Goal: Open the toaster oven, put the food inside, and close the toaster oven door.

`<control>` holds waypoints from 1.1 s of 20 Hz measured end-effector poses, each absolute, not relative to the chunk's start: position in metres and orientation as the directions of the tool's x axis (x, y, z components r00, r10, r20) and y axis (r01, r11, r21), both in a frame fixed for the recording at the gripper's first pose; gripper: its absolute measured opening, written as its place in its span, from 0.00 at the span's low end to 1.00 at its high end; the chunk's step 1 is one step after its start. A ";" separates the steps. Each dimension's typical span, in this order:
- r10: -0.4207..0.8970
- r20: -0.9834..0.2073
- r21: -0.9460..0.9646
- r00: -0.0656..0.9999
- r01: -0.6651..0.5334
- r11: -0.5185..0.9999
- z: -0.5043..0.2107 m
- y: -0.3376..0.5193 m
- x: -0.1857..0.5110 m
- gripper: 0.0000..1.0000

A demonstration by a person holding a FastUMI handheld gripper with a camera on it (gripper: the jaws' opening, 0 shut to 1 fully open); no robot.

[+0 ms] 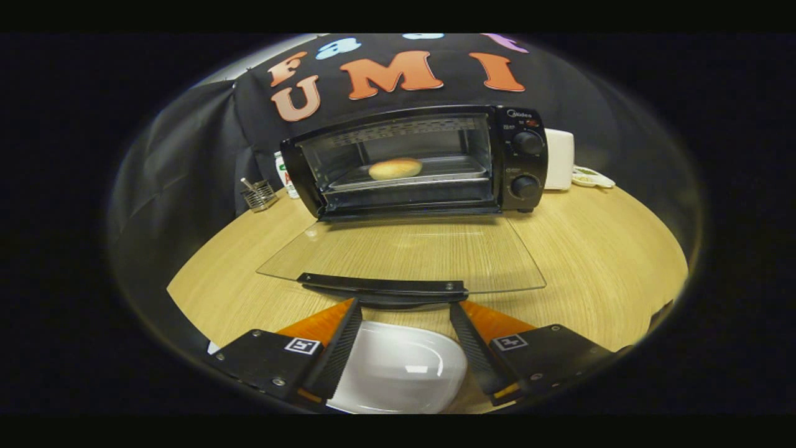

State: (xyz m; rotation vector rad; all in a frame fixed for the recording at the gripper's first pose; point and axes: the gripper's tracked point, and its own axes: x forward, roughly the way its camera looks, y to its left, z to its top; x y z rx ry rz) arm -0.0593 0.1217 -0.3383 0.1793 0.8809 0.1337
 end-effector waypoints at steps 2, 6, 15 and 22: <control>0.193 -0.753 0.218 0.630 -0.038 0.975 -0.335 0.121 -0.059 0.85; 0.180 -0.737 0.210 0.652 -0.032 0.977 -0.318 0.120 -0.053 0.85; 0.188 -0.679 0.111 0.710 -0.155 0.982 -0.305 0.145 -0.033 0.88; 0.103 -0.639 0.099 0.763 -0.052 0.994 -0.294 0.126 0.012 0.87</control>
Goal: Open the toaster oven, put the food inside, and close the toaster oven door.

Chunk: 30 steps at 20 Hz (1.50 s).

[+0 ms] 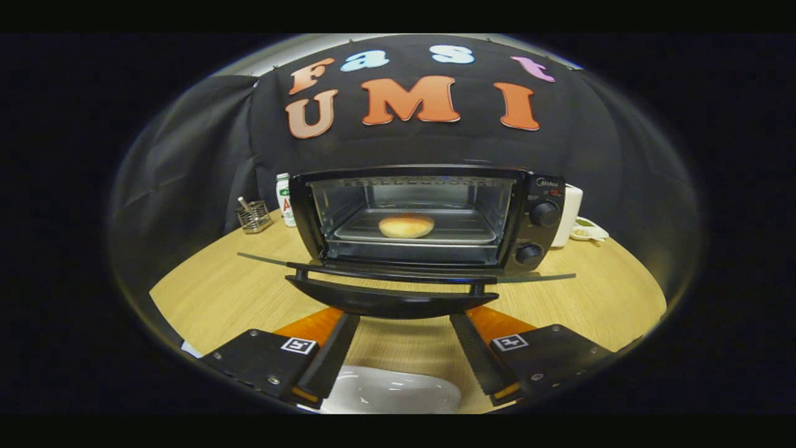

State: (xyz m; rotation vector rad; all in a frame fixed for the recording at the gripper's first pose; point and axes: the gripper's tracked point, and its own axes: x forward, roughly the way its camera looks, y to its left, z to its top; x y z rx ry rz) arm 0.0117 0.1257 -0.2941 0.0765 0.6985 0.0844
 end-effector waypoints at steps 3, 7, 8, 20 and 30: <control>0.096 -0.623 0.099 0.776 -0.044 0.994 -0.286 0.129 0.025 0.87; 0.079 -0.609 0.070 0.789 -0.045 0.996 -0.282 0.128 0.043 0.87; 0.075 -0.611 0.066 0.788 -0.043 0.997 -0.281 0.127 0.047 0.87; -0.011 -0.520 -0.013 0.854 0.005 1.000 -0.263 0.102 0.108 0.88; 0.032 -0.409 0.040 0.912 -0.017 0.999 -0.206 0.098 0.084 0.88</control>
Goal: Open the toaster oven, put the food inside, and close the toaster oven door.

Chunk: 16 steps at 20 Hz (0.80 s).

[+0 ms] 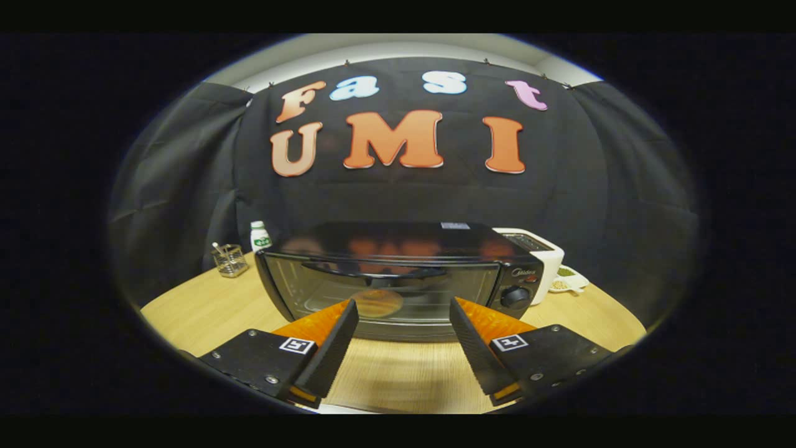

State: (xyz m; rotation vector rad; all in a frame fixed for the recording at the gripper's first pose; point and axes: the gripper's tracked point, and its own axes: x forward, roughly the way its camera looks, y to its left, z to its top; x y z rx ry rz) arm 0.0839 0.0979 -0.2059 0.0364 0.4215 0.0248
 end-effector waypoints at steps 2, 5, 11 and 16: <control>0.064 -0.333 0.049 0.941 -0.051 0.998 -0.174 0.099 0.070 0.88; 0.089 -0.220 -0.002 0.972 -0.092 0.996 -0.135 0.098 0.053 0.88; 0.029 -0.239 -0.005 0.971 -0.031 0.999 -0.123 0.074 -0.007 0.88; -0.005 -0.162 -0.046 0.987 -0.003 0.999 -0.094 0.063 -0.039 0.88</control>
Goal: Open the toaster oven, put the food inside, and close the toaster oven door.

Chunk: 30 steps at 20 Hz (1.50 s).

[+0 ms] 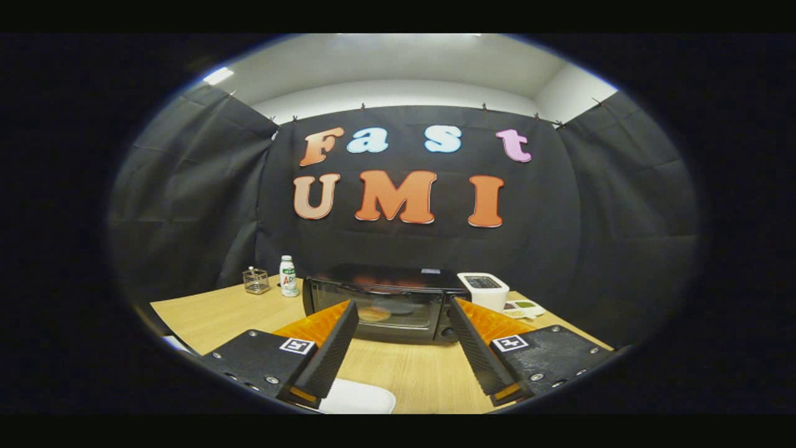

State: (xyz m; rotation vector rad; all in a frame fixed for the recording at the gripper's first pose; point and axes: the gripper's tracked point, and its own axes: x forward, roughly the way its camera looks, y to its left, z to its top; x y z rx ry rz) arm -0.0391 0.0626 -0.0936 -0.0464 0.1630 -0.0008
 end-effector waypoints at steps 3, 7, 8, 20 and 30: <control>0.009 -0.091 -0.028 0.996 -0.012 1.000 -0.068 0.069 -0.052 0.88; -0.017 0.005 -0.029 1.000 0.017 0.999 -0.038 0.056 -0.068 0.88; -0.014 0.018 -0.025 1.000 0.014 1.000 -0.034 0.057 -0.071 0.88; -0.073 0.059 0.033 0.996 0.071 0.997 -0.023 0.024 -0.093 0.88; -0.044 0.022 0.108 0.999 0.041 0.993 -0.026 0.021 -0.088 0.88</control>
